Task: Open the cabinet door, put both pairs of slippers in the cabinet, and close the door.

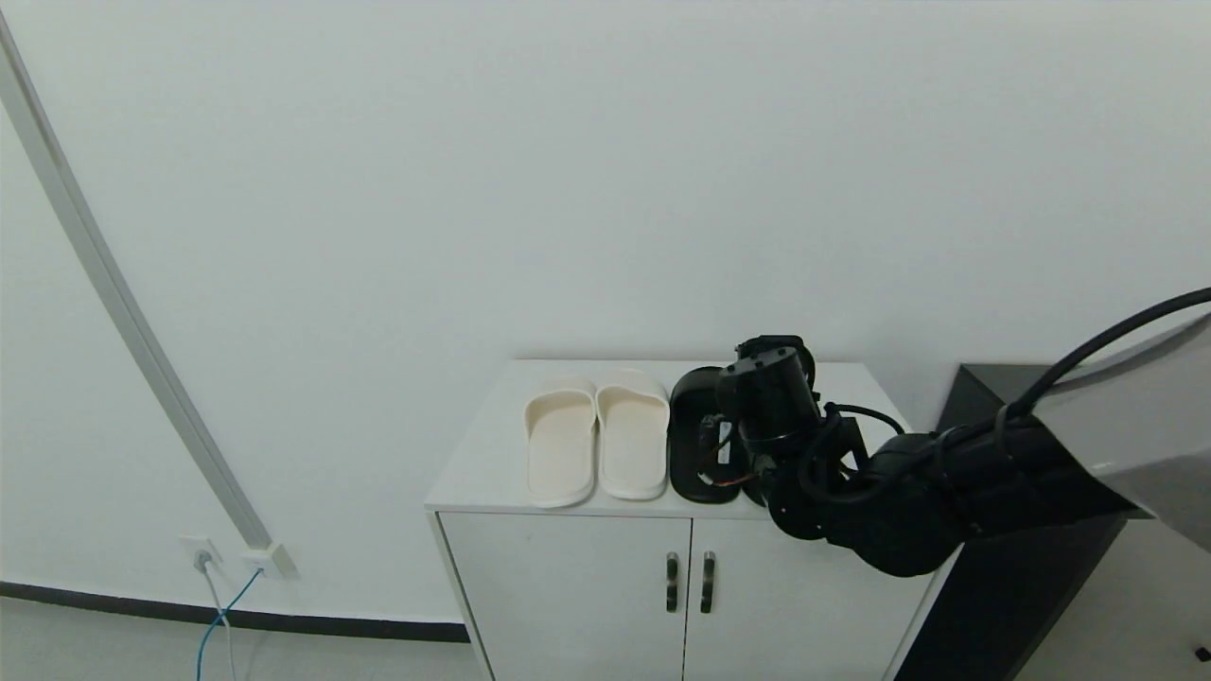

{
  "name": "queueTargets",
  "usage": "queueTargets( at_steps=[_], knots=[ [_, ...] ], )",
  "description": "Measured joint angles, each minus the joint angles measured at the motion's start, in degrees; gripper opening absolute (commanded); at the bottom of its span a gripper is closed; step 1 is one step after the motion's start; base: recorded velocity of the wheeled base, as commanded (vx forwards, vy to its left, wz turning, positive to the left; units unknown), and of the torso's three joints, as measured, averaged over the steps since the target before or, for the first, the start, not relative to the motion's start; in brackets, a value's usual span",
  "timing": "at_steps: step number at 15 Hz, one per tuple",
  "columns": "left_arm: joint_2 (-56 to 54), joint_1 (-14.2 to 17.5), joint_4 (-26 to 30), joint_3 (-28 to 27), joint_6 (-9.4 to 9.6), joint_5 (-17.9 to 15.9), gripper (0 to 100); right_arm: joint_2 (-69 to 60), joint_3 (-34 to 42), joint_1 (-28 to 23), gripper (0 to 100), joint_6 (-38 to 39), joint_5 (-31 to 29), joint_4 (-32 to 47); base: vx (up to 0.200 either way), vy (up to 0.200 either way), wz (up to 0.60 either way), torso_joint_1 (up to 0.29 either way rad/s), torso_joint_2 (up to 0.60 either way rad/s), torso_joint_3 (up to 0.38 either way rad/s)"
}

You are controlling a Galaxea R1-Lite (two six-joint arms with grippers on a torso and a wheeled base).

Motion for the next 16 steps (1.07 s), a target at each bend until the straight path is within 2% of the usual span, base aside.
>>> queueTargets(
  at_steps=[8, 13, 14, 16],
  knots=[
    [0.0, 0.0, 0.0, 0.0, 0.00, 0.0, 0, 13.8, -16.8, -5.1, 100, -0.7, -2.1, -0.1, 0.000, 0.000, 0.00, 0.000, 0.00, 0.000],
    [0.0, 0.0, 0.0, 0.0, 0.00, 0.0, 0, 17.7, -21.0, -6.6, 100, -1.9, -3.5, -0.2, 0.000, 0.000, 0.00, 0.000, 0.00, 0.000],
    [0.0, 0.0, 0.0, 0.0, 0.00, 0.0, 0, 18.1, -21.2, -6.7, 0, -1.9, -3.6, -0.4, 0.000, 0.000, 0.00, 0.000, 0.00, 0.000],
    [0.0, 0.0, 0.0, 0.0, -0.04, 0.0, 0, 18.3, -21.3, -6.8, 0, -1.9, -3.7, -0.7, 0.000, 0.000, 0.00, 0.000, 0.00, 0.000]
  ],
)
